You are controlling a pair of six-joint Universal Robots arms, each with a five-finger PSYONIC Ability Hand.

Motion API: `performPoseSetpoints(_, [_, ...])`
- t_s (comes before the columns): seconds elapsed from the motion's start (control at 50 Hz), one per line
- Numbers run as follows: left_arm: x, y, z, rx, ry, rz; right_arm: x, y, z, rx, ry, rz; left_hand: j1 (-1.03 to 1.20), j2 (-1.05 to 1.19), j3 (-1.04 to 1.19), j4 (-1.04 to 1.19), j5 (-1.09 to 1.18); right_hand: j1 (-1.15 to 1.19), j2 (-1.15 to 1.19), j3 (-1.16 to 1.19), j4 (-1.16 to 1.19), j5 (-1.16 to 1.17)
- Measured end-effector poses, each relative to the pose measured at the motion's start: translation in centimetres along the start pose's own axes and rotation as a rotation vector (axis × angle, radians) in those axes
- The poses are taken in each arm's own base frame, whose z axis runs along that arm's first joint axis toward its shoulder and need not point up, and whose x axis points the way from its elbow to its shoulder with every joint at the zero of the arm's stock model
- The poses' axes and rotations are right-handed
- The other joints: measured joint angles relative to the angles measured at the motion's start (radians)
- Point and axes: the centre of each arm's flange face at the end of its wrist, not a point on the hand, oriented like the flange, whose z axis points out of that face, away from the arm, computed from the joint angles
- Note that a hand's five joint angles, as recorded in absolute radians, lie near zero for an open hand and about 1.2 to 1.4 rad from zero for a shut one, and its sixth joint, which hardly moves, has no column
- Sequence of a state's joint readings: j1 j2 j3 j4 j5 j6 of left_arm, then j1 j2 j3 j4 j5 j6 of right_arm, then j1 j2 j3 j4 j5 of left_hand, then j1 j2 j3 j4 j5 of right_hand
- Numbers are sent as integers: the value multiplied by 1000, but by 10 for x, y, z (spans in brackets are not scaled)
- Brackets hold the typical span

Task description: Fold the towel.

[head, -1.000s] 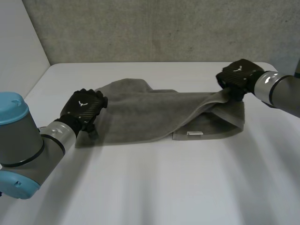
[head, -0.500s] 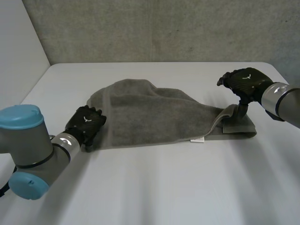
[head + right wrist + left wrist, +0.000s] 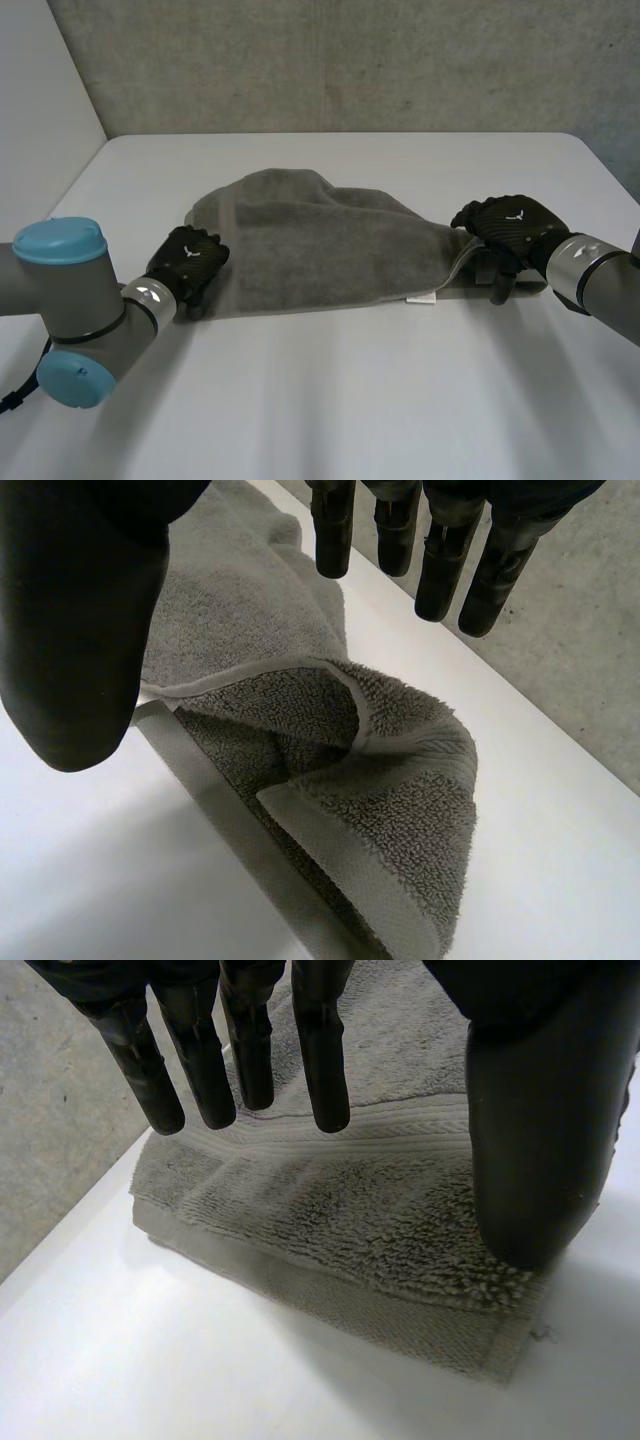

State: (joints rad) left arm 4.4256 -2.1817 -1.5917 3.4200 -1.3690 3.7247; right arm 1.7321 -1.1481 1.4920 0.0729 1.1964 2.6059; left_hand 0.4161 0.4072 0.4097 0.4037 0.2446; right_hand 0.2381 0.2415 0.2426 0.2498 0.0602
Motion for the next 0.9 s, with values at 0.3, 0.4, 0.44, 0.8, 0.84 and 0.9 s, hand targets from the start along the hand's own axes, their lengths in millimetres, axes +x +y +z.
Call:
performPoseSetpoints(0.3, [-3, -4, -14, -73, 41, -51, 0, -1, 1, 4, 0, -8, -2, -1, -2, -1, -7, 0, 0, 0, 0, 0])
performPoseSetpoints(0.4, [-1, -1, -12, -84, 48, -58, -1, 0, 2, 6, 0, -8, -2, -1, -2, -1, -7, 0, 0, 0, 0, 0])
performPoseSetpoints(0.44, [-1, 1, -11, -86, 49, -59, -1, 0, 2, 6, -1, -8, -2, -1, -2, -1, -7, 0, 0, 0, 0, 0])
performPoseSetpoints(0.8, [-4, 3, 6, -78, 33, -53, -2, 5, 6, 4, -2, -7, 0, 0, 0, 0, -5, 0, 0, 0, 0, 0])
performPoseSetpoints(0.84, [-5, 3, 7, -77, 31, -53, -2, 5, 6, 3, -3, -7, 0, 0, 0, 0, -5, 0, 0, 0, 0, 0])
performPoseSetpoints(0.9, [-6, 3, 11, -73, 27, -51, -2, 6, 6, 2, -4, -7, 0, 0, 0, 0, -5, 0, 0, 0, 0, 0])
